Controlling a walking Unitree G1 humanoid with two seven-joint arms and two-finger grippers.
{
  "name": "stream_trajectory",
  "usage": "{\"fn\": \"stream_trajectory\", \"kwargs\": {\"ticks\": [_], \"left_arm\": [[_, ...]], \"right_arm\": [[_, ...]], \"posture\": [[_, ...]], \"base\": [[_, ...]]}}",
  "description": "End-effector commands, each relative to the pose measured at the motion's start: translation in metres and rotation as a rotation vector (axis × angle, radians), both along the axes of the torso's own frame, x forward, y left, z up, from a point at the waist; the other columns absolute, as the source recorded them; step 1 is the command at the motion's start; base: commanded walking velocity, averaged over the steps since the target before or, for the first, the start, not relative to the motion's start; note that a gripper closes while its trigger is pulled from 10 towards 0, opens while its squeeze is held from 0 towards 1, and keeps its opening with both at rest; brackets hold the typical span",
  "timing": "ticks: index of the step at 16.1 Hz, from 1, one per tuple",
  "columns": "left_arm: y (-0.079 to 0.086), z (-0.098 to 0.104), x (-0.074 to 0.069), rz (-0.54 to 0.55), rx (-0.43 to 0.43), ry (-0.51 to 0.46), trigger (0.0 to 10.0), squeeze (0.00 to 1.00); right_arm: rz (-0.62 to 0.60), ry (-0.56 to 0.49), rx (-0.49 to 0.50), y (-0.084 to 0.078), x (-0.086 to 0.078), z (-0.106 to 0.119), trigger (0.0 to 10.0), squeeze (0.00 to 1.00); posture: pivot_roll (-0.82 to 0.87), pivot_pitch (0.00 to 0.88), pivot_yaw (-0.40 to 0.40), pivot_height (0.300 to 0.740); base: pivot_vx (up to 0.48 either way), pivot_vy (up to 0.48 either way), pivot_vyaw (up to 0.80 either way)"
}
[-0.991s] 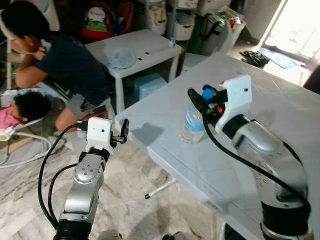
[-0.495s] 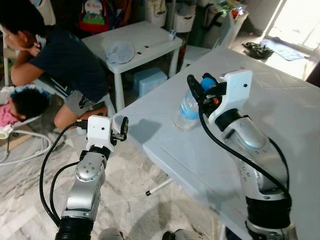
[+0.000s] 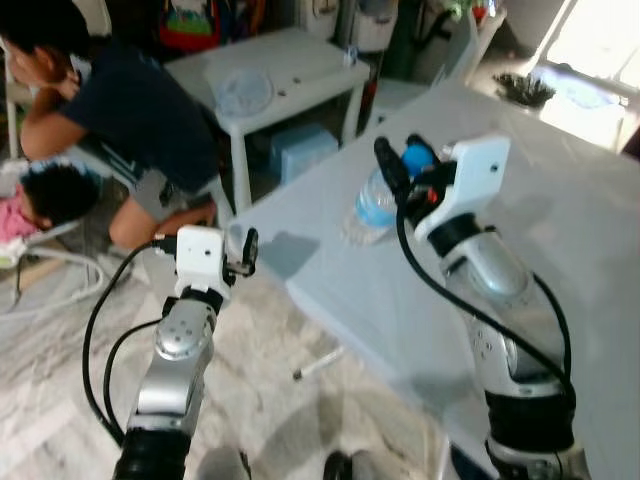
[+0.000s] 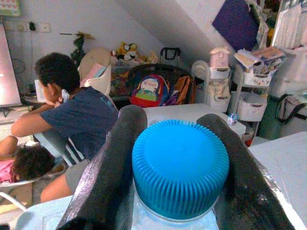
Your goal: Restocking fridge
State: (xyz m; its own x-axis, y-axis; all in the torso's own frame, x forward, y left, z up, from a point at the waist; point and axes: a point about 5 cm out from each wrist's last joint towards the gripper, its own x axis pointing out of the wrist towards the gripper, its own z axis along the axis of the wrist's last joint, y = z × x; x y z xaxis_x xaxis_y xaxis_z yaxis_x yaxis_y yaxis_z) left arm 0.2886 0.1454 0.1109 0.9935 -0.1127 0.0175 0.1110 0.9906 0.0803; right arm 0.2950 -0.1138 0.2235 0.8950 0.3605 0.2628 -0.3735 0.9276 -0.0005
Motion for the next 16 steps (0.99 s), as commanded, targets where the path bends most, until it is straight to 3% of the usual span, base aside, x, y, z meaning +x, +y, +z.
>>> {"fn": "stream_trajectory", "kwargs": {"ticks": [1,3,11,16], "left_arm": [[0.001,-0.001,0.001,0.008,0.009,0.003,10.0,0.0],[0.001,-0.001,0.001,0.008,0.01,0.003,10.0,0.0],[0.0,-0.002,0.003,0.008,0.014,0.0,10.0,0.0],[0.008,-0.016,-0.002,0.027,0.033,0.04,10.0,0.0]], "right_arm": [[0.011,-0.015,0.0,0.001,0.001,0.003,10.0,0.0],[0.022,-0.032,-0.008,0.003,0.0,0.004,10.0,0.0],[0.049,-0.076,-0.026,0.008,0.001,0.007,10.0,0.0],[-0.009,0.0,-0.08,-0.01,0.002,-0.026,10.0,0.0]], "posture": [[0.03,0.024,-0.072,0.74],[0.04,0.021,-0.073,0.74],[0.04,0.011,-0.074,0.74],[0.05,0.004,-0.078,0.74]], "base": [[-0.281,0.0,0.0],[-0.277,0.0,0.0],[-0.278,0.0,0.67],[-0.265,0.0,0.8]]}}
